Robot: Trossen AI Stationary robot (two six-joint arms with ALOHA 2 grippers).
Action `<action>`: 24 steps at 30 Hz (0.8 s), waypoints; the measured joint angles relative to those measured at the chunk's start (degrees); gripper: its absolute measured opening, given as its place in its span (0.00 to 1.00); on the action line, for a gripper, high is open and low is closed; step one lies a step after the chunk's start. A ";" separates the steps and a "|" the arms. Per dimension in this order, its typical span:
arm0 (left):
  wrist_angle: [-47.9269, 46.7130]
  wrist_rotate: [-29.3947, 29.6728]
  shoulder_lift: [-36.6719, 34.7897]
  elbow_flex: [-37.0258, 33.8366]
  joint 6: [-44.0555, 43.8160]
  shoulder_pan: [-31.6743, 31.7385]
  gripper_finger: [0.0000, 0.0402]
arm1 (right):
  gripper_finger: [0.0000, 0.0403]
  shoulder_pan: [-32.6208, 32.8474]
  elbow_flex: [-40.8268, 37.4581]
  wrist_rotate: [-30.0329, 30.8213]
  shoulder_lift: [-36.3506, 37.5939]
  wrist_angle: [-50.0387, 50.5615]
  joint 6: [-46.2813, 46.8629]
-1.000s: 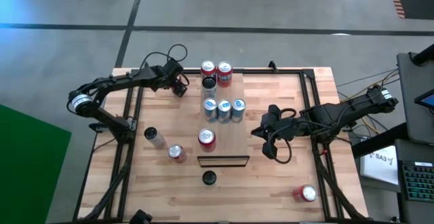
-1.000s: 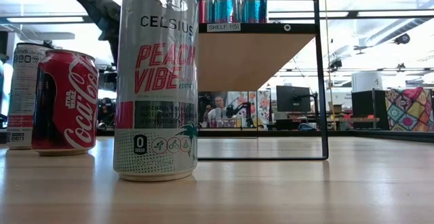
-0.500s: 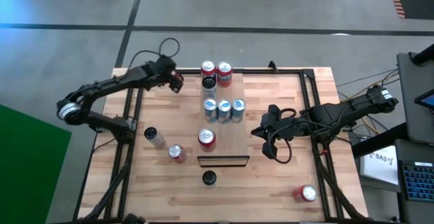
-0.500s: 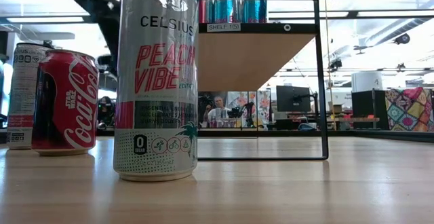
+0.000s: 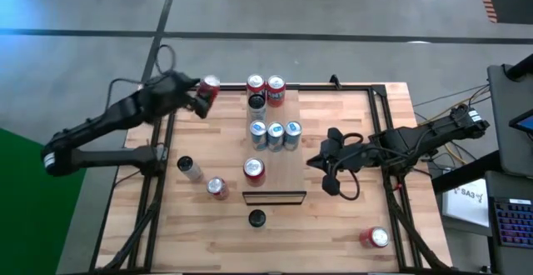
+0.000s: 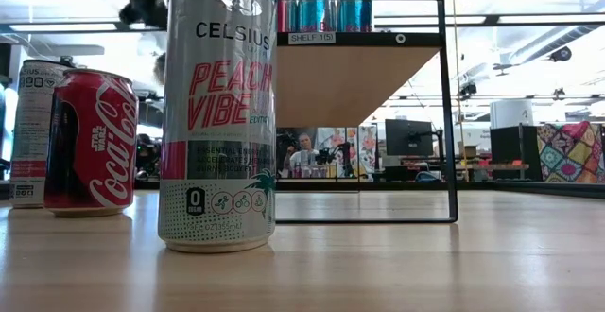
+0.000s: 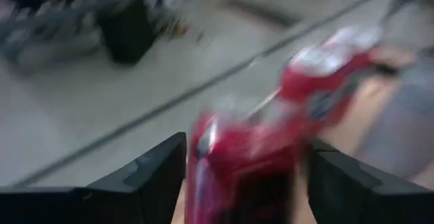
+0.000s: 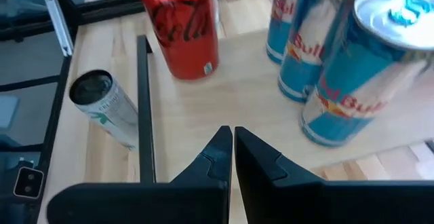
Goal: Place canned beverage on shelf
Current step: Put the red black soda can on the shelf
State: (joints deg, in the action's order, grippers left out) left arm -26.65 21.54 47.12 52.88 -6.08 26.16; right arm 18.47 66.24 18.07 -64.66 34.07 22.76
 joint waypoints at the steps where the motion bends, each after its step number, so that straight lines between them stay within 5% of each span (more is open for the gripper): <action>1: 1.11 0.00 -1.34 0.05 0.30 -1.65 0.59 | 0.02 -0.01 -0.02 0.01 0.00 -0.55 -0.51; 11: -1.01 1.25 -6.94 0.05 -1.77 -8.88 0.39 | 0.02 0.03 -0.02 -0.03 -0.37 -1.36 -0.86; 24: -14.87 1.40 4.01 -0.04 -7.90 -8.90 0.31 | 0.02 0.01 -0.02 -0.01 -0.50 -1.41 -2.23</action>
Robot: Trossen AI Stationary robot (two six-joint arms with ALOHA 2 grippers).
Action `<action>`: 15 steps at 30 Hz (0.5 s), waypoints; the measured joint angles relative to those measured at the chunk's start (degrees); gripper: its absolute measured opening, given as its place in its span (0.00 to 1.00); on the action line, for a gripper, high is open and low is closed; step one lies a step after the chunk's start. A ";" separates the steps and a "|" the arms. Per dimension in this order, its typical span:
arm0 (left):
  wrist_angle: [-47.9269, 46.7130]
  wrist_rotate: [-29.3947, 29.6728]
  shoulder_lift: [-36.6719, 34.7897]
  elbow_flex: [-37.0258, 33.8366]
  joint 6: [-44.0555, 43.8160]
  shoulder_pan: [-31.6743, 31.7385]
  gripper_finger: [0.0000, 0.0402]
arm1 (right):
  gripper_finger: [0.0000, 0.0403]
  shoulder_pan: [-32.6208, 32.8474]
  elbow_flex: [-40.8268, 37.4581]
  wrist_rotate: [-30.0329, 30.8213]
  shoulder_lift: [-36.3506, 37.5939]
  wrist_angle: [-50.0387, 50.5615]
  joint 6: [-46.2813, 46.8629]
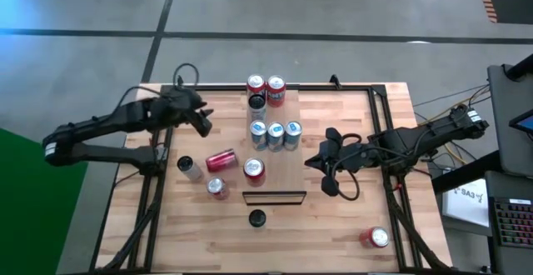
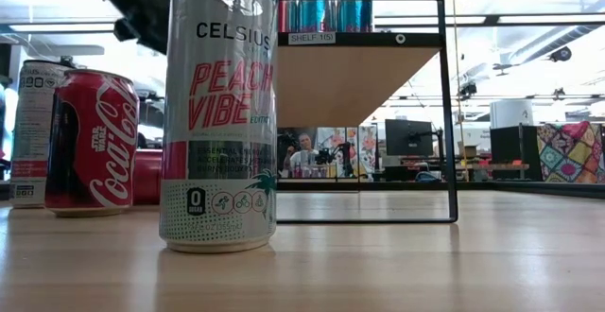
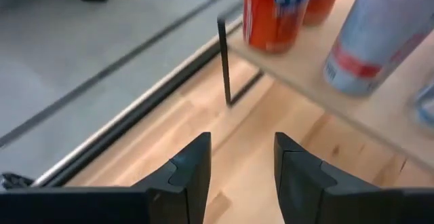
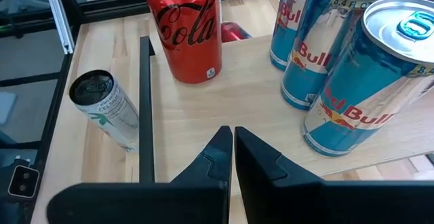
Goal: Place canned beverage on shelf
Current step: Put the red black soda can on the shelf
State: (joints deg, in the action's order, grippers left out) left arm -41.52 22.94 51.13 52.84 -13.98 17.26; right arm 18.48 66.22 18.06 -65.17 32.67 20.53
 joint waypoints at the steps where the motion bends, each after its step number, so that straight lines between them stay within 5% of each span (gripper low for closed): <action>1: -0.51 -0.49 0.92 0.00 0.13 0.00 0.31 | 0.02 0.00 0.00 0.00 -0.04 0.00 0.00; 11: -4.15 -18.52 7.66 -0.02 5.21 -3.44 0.31 | 0.02 0.00 0.00 0.00 -0.26 0.02 -0.61; 15: -5.49 -20.05 9.05 -0.04 6.97 -8.77 0.30 | 0.02 0.00 0.00 0.00 -0.26 0.02 -0.89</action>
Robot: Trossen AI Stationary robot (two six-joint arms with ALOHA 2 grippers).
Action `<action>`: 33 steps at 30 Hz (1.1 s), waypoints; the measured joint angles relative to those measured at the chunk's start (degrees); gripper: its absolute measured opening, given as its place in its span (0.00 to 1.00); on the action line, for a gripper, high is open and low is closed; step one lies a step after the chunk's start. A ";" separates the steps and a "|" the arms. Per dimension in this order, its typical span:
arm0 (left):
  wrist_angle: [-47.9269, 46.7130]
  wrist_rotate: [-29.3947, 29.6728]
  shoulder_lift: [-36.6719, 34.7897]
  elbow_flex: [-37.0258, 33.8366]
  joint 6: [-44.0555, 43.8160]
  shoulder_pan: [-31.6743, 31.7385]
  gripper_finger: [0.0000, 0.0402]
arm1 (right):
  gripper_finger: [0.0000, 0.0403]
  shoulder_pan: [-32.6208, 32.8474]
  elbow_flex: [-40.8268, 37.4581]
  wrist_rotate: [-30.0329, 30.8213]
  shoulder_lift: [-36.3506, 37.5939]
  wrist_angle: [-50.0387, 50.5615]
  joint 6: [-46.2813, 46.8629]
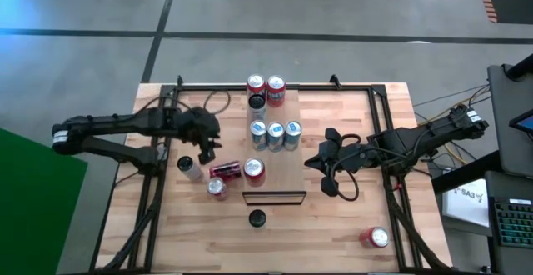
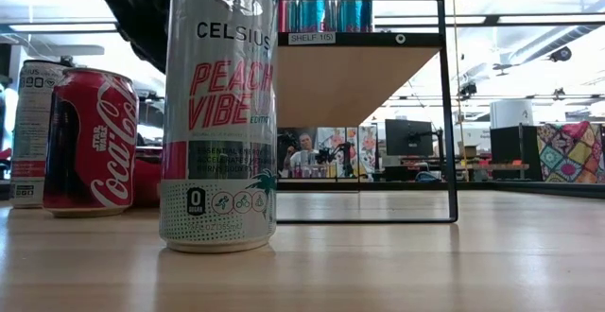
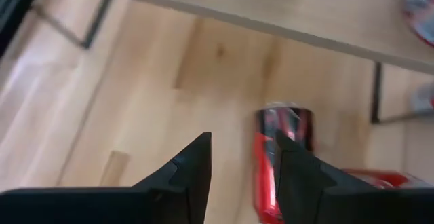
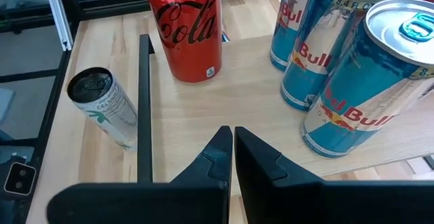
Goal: Place canned beverage on shelf
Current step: Put the red black soda can on the shelf
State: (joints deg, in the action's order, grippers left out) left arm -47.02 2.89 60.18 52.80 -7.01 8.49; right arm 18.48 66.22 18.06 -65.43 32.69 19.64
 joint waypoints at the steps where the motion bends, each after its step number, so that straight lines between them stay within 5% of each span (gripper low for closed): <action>1: 0.06 -0.01 0.15 0.00 0.35 -1.37 0.30 | 0.02 0.00 0.00 0.00 0.00 -0.02 -0.04; 25: -3.09 0.54 -0.47 3.56 -13.37 -12.51 0.28 | 0.02 -0.02 6.21 -0.09 0.00 0.49 -1.64; 33: -2.59 5.51 1.95 3.56 -13.66 -14.27 0.49 | 0.02 0.01 6.10 -0.10 -0.02 3.22 -1.63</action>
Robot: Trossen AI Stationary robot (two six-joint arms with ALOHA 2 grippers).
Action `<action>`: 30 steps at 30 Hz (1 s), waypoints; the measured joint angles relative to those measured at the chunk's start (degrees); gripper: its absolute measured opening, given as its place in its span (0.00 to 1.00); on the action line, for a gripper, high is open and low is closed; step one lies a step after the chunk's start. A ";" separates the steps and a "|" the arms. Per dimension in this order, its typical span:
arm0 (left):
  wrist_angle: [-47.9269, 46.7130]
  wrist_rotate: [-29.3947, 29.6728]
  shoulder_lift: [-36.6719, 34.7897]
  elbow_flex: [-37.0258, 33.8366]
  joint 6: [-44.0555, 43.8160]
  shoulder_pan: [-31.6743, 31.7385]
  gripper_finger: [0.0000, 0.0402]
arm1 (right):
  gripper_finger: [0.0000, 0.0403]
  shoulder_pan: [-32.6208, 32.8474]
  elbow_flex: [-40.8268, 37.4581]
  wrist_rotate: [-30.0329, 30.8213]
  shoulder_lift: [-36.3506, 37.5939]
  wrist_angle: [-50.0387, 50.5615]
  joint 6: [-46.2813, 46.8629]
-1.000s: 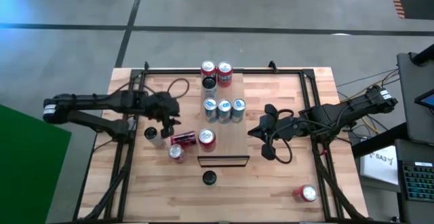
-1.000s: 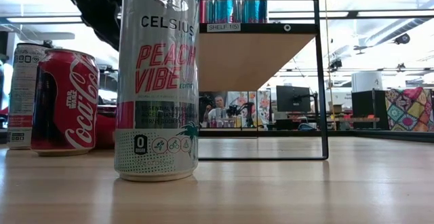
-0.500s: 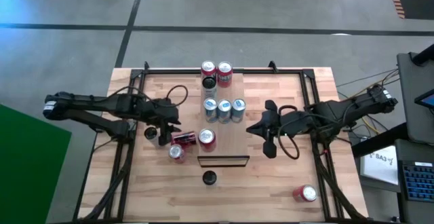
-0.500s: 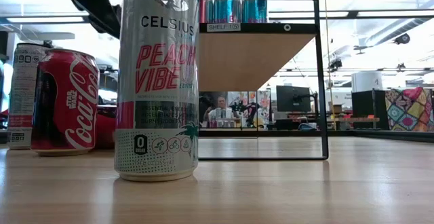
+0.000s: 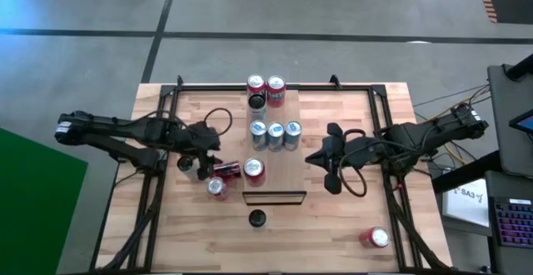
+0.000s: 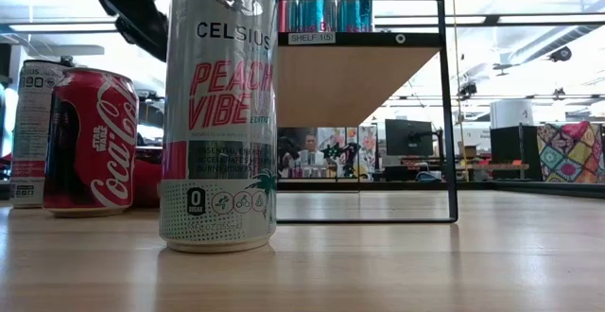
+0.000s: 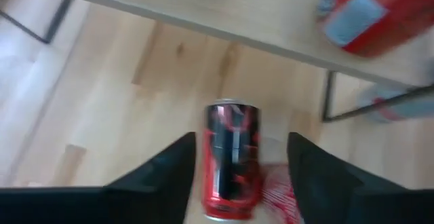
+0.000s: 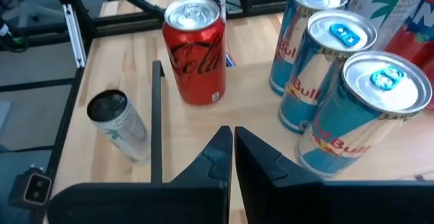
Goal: Place canned beverage on shelf
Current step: Put the red black soda can on the shelf
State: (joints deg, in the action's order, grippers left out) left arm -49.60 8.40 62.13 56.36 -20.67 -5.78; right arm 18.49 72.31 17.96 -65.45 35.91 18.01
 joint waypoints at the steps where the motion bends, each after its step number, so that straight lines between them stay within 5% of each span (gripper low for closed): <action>1: 0.12 0.97 0.88 0.00 0.01 -0.52 0.54 | 0.02 0.01 0.04 -0.27 0.00 0.60 0.22; 9: 1.93 1.67 8.12 -0.02 1.43 -2.97 0.81 | 0.02 0.01 0.17 -0.42 -0.02 3.49 0.89; 30: 2.84 4.83 20.02 0.48 1.49 -2.75 0.81 | 0.02 0.01 0.17 -0.40 -0.02 4.14 1.06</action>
State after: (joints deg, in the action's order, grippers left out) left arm -46.76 13.23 82.15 56.84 -19.18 -8.54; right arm 18.50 72.49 17.56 -65.47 40.05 19.07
